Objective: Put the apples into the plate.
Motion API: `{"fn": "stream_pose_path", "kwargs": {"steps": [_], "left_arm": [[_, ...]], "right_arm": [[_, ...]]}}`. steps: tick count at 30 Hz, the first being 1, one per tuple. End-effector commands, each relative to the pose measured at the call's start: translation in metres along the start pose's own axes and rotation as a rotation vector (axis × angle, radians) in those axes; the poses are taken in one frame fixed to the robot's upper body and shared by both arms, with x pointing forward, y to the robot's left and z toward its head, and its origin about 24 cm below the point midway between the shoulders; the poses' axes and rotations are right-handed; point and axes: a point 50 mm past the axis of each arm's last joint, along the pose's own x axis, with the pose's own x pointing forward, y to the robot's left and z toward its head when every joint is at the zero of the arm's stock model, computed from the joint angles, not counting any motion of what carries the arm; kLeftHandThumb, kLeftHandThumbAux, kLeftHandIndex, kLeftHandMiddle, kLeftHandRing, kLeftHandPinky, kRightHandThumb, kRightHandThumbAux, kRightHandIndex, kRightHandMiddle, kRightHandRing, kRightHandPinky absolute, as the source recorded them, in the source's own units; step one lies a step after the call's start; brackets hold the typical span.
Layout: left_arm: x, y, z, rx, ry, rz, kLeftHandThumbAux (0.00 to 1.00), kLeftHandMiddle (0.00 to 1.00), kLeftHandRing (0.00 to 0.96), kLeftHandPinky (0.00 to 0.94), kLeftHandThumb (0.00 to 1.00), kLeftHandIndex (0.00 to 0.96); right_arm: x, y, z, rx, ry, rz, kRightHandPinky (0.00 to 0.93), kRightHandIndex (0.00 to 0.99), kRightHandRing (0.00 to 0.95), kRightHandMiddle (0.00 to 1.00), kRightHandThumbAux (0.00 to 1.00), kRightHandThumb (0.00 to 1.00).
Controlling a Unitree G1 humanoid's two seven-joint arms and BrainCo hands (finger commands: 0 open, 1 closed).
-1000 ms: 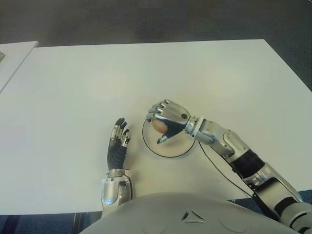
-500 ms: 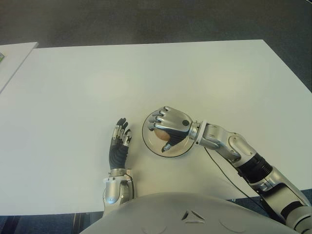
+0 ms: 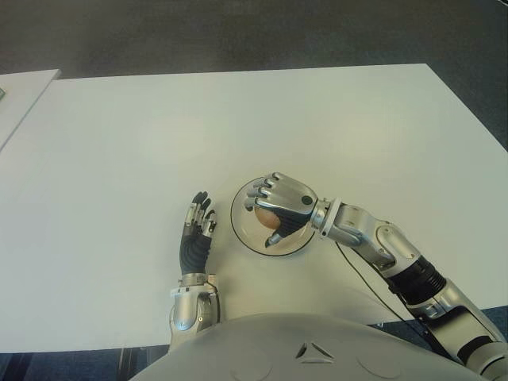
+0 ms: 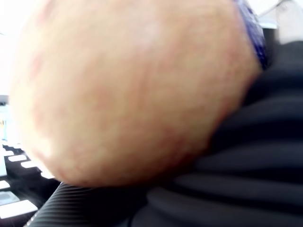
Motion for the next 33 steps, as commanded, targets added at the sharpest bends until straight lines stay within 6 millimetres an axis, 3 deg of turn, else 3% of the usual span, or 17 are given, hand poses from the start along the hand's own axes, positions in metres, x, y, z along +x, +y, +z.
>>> {"fn": "stream_pose_path", "kwargs": {"steps": [1,3,9,33], "left_arm": [[0.0,0.0,-0.005,-0.022,0.024,0.037,0.554,0.051,0.041,0.045,0.071,0.054],[0.0,0.0,-0.006,-0.022,0.022,0.043,0.547,0.043,0.031,0.037,0.067,0.05],[-0.001,0.0,-0.008,-0.023,0.017,0.054,0.526,0.025,0.013,0.027,0.06,0.041],[-0.001,-0.009,-0.01,-0.028,0.027,0.087,0.561,0.037,0.023,0.037,0.114,0.061]], "right_arm": [[0.0,-0.005,-0.007,-0.028,0.017,0.062,0.048,0.073,0.051,0.064,0.447,0.173],[0.0,-0.006,-0.008,-0.023,0.023,0.073,0.019,0.03,0.02,0.026,0.437,0.108],[0.0,-0.009,-0.009,-0.009,0.03,0.073,0.001,0.003,0.002,0.002,0.41,0.053],[0.0,0.005,-0.015,0.014,0.042,0.101,0.0,0.0,0.0,0.0,0.382,0.016]]}}
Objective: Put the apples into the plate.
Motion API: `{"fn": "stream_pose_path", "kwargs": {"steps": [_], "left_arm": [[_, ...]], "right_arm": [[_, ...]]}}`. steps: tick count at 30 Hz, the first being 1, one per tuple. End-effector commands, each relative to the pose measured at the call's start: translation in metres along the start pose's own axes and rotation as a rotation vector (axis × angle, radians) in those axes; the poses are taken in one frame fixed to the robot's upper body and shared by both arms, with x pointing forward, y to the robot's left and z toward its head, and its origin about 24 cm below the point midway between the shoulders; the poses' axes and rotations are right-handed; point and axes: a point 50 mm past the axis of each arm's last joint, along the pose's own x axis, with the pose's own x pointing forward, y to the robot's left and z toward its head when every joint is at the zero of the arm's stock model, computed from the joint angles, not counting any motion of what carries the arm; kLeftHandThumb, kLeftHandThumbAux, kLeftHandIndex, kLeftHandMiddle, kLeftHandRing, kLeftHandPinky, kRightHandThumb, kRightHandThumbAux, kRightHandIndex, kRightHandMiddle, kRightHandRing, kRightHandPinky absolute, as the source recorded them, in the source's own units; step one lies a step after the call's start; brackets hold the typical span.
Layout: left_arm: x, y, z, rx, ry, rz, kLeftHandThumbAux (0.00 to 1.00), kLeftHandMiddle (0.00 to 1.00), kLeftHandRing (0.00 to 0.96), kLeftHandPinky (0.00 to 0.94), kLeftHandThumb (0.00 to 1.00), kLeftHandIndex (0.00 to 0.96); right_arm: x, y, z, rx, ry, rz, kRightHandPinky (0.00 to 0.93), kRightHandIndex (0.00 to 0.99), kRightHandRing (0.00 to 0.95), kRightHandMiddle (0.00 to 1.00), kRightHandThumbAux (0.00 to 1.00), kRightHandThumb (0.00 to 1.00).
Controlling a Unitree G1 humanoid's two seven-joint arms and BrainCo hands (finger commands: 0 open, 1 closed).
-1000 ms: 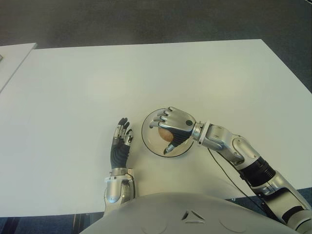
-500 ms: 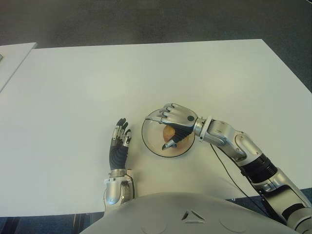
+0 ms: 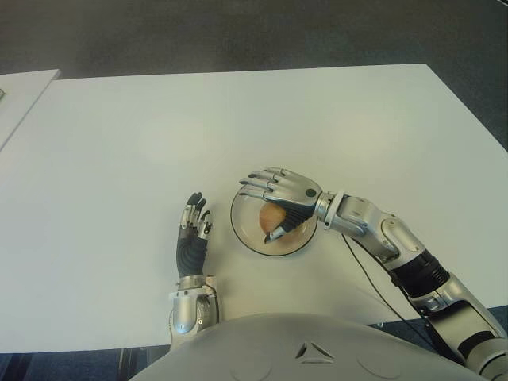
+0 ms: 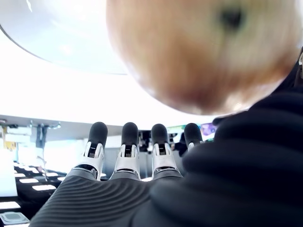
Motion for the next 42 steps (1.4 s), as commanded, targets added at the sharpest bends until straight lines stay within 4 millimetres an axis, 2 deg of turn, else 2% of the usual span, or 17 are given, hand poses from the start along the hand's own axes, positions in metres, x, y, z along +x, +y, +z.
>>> {"fn": "stream_pose_path", "kwargs": {"steps": [1,10,18,20,23,28,32,37,42], "left_arm": [[0.001,-0.013,-0.005,-0.052,0.043,0.031,0.562,0.041,0.027,0.04,0.117,0.063],[0.002,-0.011,-0.012,-0.068,0.055,0.041,0.556,0.055,0.035,0.034,0.113,0.069],[0.003,-0.015,-0.018,-0.064,0.056,0.064,0.535,0.059,0.028,0.014,0.141,0.073],[0.004,-0.019,-0.017,-0.105,0.029,0.078,0.53,0.065,0.031,0.012,0.156,0.078],[0.005,-0.023,-0.016,-0.142,-0.004,0.088,0.522,0.085,0.043,0.019,0.186,0.101],[0.006,-0.023,-0.013,-0.158,-0.04,0.097,0.51,0.113,0.062,0.032,0.218,0.121],[0.004,-0.023,-0.011,-0.161,-0.059,0.097,0.508,0.127,0.072,0.035,0.229,0.135],[0.003,-0.024,-0.008,-0.172,-0.08,0.101,0.509,0.135,0.075,0.034,0.233,0.155],[0.004,-0.028,-0.002,-0.202,-0.119,0.112,0.513,0.153,0.083,0.022,0.262,0.199]], "right_arm": [[0.001,0.003,-0.001,0.0,-0.012,0.01,0.0,0.0,0.0,0.0,0.379,0.012],[0.005,0.007,-0.008,0.036,0.029,-0.005,0.0,0.0,0.0,0.0,0.357,0.006],[0.026,0.019,-0.04,0.13,0.174,-0.022,0.0,0.0,0.0,0.0,0.337,0.017],[0.028,0.021,-0.057,0.259,0.262,-0.064,0.0,0.0,0.0,0.0,0.33,0.02],[0.028,0.027,-0.072,0.417,0.347,-0.12,0.0,0.0,0.0,0.0,0.313,0.031],[0.011,0.035,-0.078,0.726,0.473,-0.314,0.0,0.0,0.0,0.0,0.302,0.057],[-0.018,0.05,-0.076,1.001,0.535,-0.506,0.001,0.01,0.0,0.0,0.322,0.076],[-0.027,0.068,-0.079,1.324,0.566,-0.625,0.0,0.035,0.0,0.014,0.397,0.101],[-0.037,0.083,-0.085,1.562,0.592,-0.706,0.008,0.054,0.0,0.033,0.428,0.113]]}}
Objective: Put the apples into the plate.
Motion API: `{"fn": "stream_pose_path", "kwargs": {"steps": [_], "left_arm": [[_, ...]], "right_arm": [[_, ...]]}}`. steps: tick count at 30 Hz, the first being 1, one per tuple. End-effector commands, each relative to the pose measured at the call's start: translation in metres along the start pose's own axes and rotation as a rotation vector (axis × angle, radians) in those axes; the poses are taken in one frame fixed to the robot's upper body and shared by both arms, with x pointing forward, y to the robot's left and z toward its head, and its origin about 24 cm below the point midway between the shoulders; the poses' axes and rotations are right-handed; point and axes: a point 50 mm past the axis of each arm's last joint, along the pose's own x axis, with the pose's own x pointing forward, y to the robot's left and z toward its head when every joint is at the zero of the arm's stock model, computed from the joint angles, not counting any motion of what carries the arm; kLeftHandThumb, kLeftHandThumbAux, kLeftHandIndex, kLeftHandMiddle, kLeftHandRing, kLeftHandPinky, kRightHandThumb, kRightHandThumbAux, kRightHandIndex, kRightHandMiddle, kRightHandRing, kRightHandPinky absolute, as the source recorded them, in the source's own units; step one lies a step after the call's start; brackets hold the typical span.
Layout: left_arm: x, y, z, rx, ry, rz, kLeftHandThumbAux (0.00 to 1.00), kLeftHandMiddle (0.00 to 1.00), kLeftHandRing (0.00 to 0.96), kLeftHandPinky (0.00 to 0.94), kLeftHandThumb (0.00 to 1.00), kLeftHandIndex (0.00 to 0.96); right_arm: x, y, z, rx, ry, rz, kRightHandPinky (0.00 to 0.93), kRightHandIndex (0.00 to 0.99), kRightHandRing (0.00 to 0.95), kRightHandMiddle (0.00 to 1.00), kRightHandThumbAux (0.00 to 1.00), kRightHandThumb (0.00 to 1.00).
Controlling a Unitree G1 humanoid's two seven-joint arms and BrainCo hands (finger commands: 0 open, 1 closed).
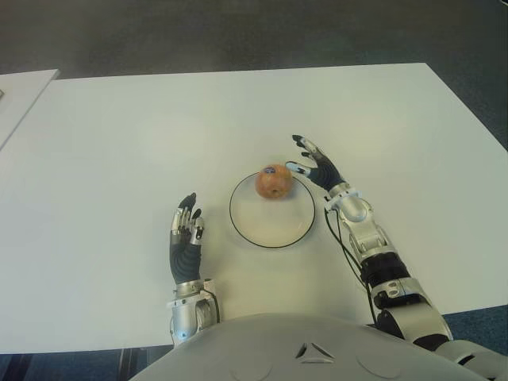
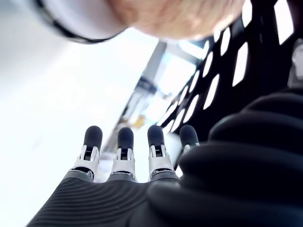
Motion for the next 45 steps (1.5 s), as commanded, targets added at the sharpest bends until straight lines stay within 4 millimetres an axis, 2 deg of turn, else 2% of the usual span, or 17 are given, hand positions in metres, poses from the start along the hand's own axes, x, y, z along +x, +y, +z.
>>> {"fn": "stream_pose_path", "kwargs": {"steps": [1,7,15,27,37,39,42,45], "left_arm": [[0.009,-0.03,-0.007,-0.152,0.012,0.083,0.514,0.156,0.083,0.014,0.271,0.213],[0.014,-0.028,-0.009,-0.152,-0.008,0.109,0.519,0.157,0.061,0.001,0.309,0.264],[0.016,-0.017,-0.013,-0.154,-0.015,0.144,0.528,0.156,0.035,0.0,0.359,0.327],[0.009,-0.023,-0.008,-0.161,-0.009,0.114,0.518,0.132,0.019,0.0,0.366,0.291],[0.012,-0.027,-0.005,-0.189,-0.017,0.108,0.536,0.142,0.018,0.0,0.417,0.326],[0.012,-0.027,-0.005,-0.194,-0.015,0.11,0.633,0.149,0.018,0.0,0.577,0.38],[0.012,-0.028,-0.004,-0.193,-0.008,0.11,0.678,0.149,0.015,0.0,0.652,0.407],[0.011,-0.031,-0.001,-0.188,-0.009,0.108,0.691,0.147,0.009,0.0,0.674,0.415]], "right_arm": [[-0.008,-0.006,-0.026,0.346,0.106,-0.077,0.017,0.063,0.0,0.04,0.435,0.117],[-0.015,-0.013,-0.038,0.643,0.095,-0.163,0.06,0.111,0.03,0.079,0.455,0.129],[-0.028,-0.015,-0.046,0.827,0.079,-0.226,0.104,0.132,0.08,0.132,0.47,0.141],[-0.035,-0.009,-0.05,0.859,0.136,-0.247,0.119,0.145,0.11,0.168,0.47,0.13],[-0.04,-0.002,-0.054,0.869,0.156,-0.27,0.108,0.144,0.114,0.173,0.476,0.14],[-0.043,-0.001,-0.055,0.869,0.16,-0.272,0.106,0.143,0.114,0.174,0.476,0.147],[-0.048,0.002,-0.057,0.863,0.161,-0.274,0.102,0.142,0.113,0.175,0.478,0.152],[-0.055,0.006,-0.057,0.842,0.154,-0.277,0.105,0.139,0.114,0.176,0.486,0.153]]}}
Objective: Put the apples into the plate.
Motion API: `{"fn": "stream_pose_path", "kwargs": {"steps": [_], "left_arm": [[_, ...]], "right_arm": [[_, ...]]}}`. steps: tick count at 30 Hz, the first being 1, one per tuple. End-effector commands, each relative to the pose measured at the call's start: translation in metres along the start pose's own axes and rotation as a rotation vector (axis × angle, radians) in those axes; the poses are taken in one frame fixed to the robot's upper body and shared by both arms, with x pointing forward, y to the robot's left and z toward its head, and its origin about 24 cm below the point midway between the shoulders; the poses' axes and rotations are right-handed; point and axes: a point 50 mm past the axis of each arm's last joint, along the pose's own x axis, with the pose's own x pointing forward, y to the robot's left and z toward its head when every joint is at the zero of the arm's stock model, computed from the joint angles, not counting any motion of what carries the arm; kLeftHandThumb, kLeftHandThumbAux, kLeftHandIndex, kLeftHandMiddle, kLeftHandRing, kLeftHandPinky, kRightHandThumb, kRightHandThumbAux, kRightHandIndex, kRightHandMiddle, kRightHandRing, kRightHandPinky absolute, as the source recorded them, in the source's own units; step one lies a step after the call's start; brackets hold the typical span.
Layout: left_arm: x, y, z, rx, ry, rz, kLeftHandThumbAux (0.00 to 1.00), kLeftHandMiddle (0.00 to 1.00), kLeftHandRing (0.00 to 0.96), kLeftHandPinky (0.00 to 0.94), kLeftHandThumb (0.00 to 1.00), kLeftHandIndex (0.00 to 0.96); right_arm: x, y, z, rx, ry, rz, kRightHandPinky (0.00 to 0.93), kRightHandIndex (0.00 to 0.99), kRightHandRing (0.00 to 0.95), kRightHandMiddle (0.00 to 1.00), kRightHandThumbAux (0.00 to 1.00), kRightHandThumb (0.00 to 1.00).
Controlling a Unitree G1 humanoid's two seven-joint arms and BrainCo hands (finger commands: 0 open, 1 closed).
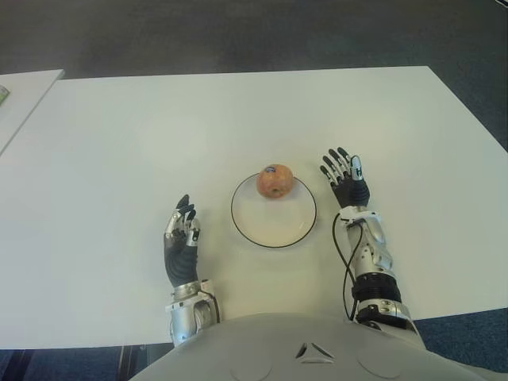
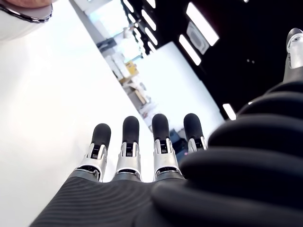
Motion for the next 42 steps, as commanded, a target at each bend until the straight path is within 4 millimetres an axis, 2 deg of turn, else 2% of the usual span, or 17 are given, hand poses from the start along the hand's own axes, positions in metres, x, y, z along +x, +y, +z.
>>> {"fn": "stream_pose_path", "kwargs": {"steps": [1,11,20,24,25,26,27,28,30,34,42], "left_arm": [[0.01,-0.035,-0.003,-0.13,0.015,0.048,0.694,0.148,0.008,0.0,0.68,0.418],[0.012,-0.036,-0.001,-0.126,0.049,-0.013,0.698,0.175,0.03,0.0,0.689,0.424],[0.019,-0.037,-0.004,0.001,0.175,-0.067,0.701,0.143,0.007,0.0,0.688,0.422],[0.029,-0.034,-0.013,0.095,0.207,-0.099,0.705,0.106,0.001,0.0,0.683,0.417],[0.03,-0.033,-0.014,0.114,0.208,-0.106,0.668,0.096,0.001,0.0,0.607,0.389],[0.032,-0.032,-0.016,0.142,0.21,-0.122,0.615,0.082,0.0,0.0,0.489,0.347],[0.036,-0.03,-0.019,0.169,0.215,-0.138,0.579,0.06,0.0,0.0,0.392,0.263],[0.038,-0.029,-0.021,0.184,0.218,-0.147,0.556,0.043,0.0,0.0,0.321,0.2],[0.043,-0.026,-0.026,0.218,0.227,-0.175,0.535,0.023,0.0,0.0,0.242,0.128],[0.048,-0.023,-0.038,0.25,0.249,-0.221,0.518,0.004,0.0,0.0,0.139,0.036],[0.048,-0.021,-0.046,0.284,0.254,-0.269,0.521,0.0,0.0,0.0,0.08,0.001]], "right_arm": [[-0.024,-0.007,-0.025,-0.005,0.081,-0.057,0.115,0.138,0.117,0.176,0.49,0.152],[-0.04,-0.002,-0.031,-0.046,0.055,-0.066,0.143,0.129,0.128,0.169,0.511,0.168],[-0.044,-0.001,-0.031,-0.07,0.024,-0.072,0.125,0.114,0.113,0.156,0.514,0.197],[-0.044,-0.002,-0.032,-0.083,0.022,-0.077,0.114,0.113,0.108,0.153,0.505,0.189],[-0.044,-0.002,-0.032,-0.086,0.021,-0.077,0.109,0.113,0.106,0.152,0.502,0.185],[-0.044,-0.002,-0.032,-0.093,0.019,-0.077,0.102,0.114,0.105,0.151,0.498,0.179],[-0.044,-0.003,-0.032,-0.102,0.016,-0.077,0.101,0.115,0.102,0.15,0.492,0.171],[-0.045,-0.003,-0.031,-0.107,0.014,-0.077,0.099,0.116,0.101,0.149,0.489,0.163],[-0.046,-0.004,-0.031,-0.125,0.009,-0.078,0.1,0.117,0.099,0.148,0.484,0.149],[-0.048,-0.006,-0.029,-0.155,0.003,-0.082,0.106,0.121,0.099,0.148,0.474,0.126],[-0.056,-0.012,-0.027,-0.213,-0.014,-0.074,0.112,0.119,0.101,0.146,0.474,0.123]]}}
